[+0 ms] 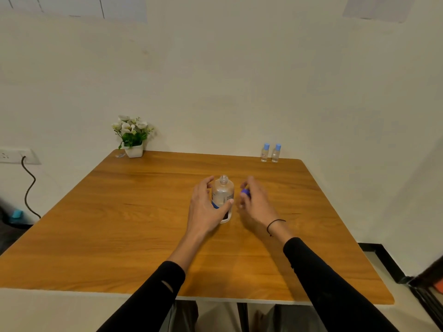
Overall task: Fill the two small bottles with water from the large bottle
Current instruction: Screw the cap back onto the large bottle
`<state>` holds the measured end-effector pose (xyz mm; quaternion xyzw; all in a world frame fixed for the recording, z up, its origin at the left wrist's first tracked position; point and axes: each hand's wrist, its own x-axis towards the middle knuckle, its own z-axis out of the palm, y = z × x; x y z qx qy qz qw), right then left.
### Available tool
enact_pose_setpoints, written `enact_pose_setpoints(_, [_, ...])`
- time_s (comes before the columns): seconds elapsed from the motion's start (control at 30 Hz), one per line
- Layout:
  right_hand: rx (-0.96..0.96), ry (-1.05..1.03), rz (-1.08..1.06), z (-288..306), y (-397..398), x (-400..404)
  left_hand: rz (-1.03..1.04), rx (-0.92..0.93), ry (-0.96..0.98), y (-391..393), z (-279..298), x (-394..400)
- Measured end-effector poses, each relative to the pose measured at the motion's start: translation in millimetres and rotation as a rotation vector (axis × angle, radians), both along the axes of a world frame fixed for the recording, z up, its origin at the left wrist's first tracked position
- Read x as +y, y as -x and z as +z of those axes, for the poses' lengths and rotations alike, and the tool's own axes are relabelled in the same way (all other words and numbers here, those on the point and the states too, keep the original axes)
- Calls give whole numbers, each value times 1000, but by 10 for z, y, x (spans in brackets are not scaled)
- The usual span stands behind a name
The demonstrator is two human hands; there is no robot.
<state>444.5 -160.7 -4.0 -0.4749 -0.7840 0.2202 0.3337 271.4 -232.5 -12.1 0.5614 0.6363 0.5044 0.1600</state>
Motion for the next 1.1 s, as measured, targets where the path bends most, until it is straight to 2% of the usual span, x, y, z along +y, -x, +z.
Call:
enact_pose_setpoints(0.07, [178,-15,22,229,38,-8,-25,5,-21,17,72,52])
enact_pose_setpoints(0.13, [277,-71,43,425,124,-26,-35,5,-24,20,142,101])
enact_pose_setpoints(0.27, [310,-153,20,662,325,-100,-80,-37,35,-13,226,170])
enact_pose_setpoints(0.4, [131,-123,122,775,436,-118,-94,-17,49,36,220,190])
enact_pose_setpoints(0.67, [-474,-150,284,1060,446,-19,-85,-10,32,44,203,209])
enact_pose_setpoints(0.87, [-824,-361,82,1174,556,-10,-90,-33,13,44,184,197])
enact_pose_setpoints(0.93, [-851,-354,108,1203,544,-7,-94,-40,14,39,176,198])
enact_pose_setpoints(1.03, [-744,-196,271,1283,506,15,-89,-12,-5,40,171,205])
enact_pose_setpoints(1.1, [-737,-190,323,1324,500,13,-85,-9,-16,41,174,203])
